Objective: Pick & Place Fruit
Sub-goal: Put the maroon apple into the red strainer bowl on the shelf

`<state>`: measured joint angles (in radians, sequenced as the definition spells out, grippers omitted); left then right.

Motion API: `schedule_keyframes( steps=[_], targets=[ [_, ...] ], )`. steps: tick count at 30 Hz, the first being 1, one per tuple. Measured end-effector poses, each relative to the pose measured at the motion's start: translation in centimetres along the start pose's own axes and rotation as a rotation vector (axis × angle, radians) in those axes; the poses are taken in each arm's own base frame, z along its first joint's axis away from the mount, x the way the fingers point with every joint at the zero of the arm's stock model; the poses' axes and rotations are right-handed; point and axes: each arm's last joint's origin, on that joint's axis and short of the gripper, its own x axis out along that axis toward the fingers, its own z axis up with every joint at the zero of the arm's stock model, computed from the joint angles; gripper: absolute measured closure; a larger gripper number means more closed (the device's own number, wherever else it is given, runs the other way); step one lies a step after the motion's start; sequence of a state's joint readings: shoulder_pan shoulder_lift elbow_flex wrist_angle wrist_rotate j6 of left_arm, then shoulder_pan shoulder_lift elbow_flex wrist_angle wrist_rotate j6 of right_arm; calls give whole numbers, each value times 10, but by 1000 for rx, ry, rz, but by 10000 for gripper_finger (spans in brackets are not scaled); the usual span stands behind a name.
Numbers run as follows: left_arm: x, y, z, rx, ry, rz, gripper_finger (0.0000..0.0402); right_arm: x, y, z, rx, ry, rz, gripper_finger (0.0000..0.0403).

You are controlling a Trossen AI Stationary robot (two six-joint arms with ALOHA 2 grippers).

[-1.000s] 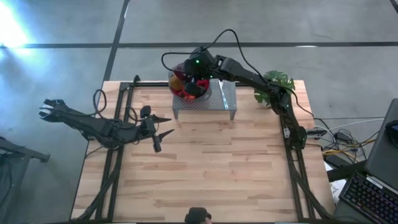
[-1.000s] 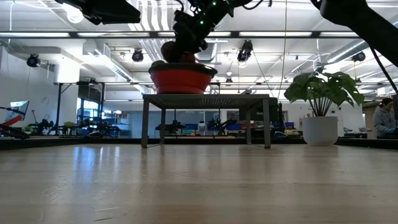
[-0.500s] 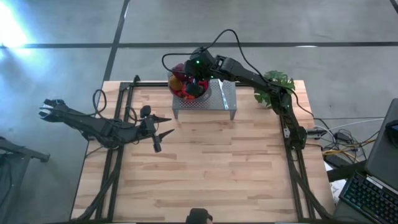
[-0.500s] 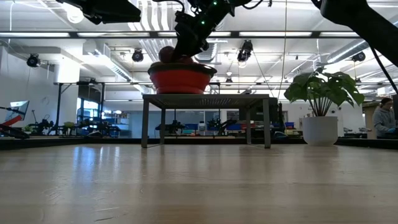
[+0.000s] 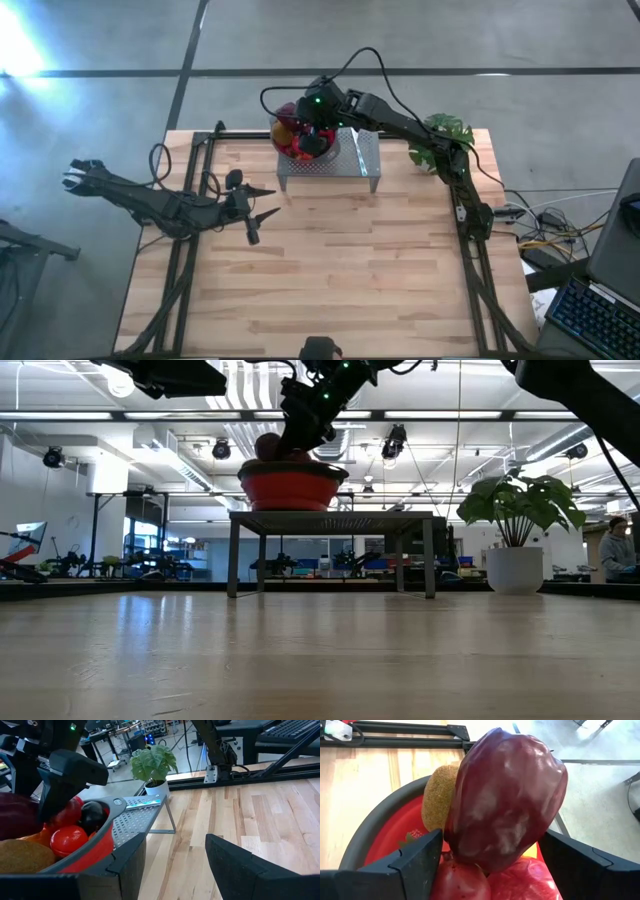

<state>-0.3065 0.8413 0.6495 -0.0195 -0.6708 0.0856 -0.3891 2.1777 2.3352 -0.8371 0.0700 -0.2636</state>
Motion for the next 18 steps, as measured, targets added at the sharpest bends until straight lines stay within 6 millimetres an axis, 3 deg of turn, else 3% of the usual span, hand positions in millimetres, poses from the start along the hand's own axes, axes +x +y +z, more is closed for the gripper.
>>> schedule_keyframes(
  steps=[9,18],
  targets=[
    [0,0,0,0,0,0,191,-1,0,0,0,0,0,55],
    [0,0,0,1,0,0,191,-3,5,2,-10,-3,8,80]
  ],
)
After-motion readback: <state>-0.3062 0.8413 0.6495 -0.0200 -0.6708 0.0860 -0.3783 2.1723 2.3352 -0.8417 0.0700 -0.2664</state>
